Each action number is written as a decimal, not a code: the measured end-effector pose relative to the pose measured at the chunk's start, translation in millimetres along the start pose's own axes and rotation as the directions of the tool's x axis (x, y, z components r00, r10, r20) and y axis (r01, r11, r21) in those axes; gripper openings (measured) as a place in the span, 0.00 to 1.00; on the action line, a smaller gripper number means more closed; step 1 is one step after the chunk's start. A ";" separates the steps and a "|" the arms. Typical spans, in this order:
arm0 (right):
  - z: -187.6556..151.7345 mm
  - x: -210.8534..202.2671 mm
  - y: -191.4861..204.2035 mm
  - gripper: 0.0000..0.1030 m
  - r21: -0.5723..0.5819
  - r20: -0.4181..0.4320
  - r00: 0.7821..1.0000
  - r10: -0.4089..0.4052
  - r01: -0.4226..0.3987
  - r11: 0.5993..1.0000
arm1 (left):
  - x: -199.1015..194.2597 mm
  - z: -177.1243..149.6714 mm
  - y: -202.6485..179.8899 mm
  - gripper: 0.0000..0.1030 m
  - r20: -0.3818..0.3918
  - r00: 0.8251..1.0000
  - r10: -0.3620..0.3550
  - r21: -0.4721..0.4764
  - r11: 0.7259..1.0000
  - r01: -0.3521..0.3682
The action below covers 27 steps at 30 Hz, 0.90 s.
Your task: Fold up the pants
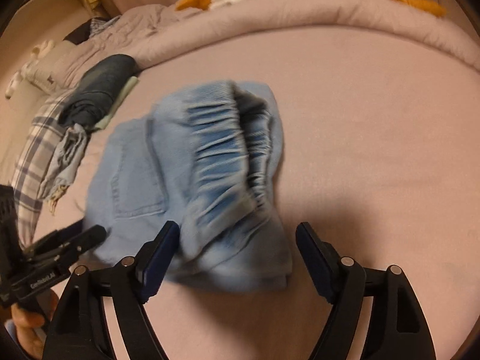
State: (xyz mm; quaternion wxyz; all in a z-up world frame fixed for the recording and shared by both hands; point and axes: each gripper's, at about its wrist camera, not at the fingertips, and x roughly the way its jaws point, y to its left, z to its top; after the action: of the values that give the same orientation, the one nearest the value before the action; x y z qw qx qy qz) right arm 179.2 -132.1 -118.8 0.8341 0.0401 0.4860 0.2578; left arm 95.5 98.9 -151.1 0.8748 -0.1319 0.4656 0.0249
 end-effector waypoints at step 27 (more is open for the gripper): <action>-30.7 -128.7 62.3 0.99 -0.185 0.183 0.983 -0.034 0.068 0.980 | -149.2 -35.3 -51.6 0.99 0.148 0.980 0.131 0.034 0.990 -0.138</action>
State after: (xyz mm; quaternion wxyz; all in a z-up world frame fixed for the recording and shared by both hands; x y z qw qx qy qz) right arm 78.5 -144.3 -13.4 0.8807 -0.0296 0.3831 0.2769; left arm -8.7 52.1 -36.6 0.9053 -0.0787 0.4090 0.0832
